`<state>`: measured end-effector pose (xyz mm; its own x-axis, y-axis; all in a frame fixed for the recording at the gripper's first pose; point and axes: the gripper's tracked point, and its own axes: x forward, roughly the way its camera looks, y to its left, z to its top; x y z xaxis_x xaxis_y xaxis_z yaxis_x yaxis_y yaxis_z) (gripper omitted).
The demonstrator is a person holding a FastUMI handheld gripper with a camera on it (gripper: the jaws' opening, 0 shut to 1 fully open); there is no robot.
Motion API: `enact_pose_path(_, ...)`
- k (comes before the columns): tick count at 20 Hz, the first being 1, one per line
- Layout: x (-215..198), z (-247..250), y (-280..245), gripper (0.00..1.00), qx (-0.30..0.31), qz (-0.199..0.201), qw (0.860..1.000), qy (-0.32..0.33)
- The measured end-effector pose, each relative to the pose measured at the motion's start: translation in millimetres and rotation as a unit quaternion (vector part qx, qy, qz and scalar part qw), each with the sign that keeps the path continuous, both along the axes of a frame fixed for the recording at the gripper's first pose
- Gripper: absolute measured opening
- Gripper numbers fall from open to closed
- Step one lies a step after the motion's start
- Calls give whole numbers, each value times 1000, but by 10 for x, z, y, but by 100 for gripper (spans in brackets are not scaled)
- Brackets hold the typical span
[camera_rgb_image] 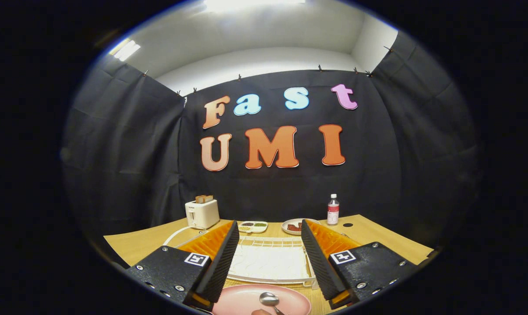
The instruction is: Take the plate from the dish rack, then take the spoon from the basket and place it into the plate.
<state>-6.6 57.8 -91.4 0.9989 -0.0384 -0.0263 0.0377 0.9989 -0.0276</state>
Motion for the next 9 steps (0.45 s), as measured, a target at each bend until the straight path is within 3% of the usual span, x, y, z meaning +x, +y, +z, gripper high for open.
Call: enact_pose_path(9, -11, 73, 110, 85, -6, 16, 1000, -7)
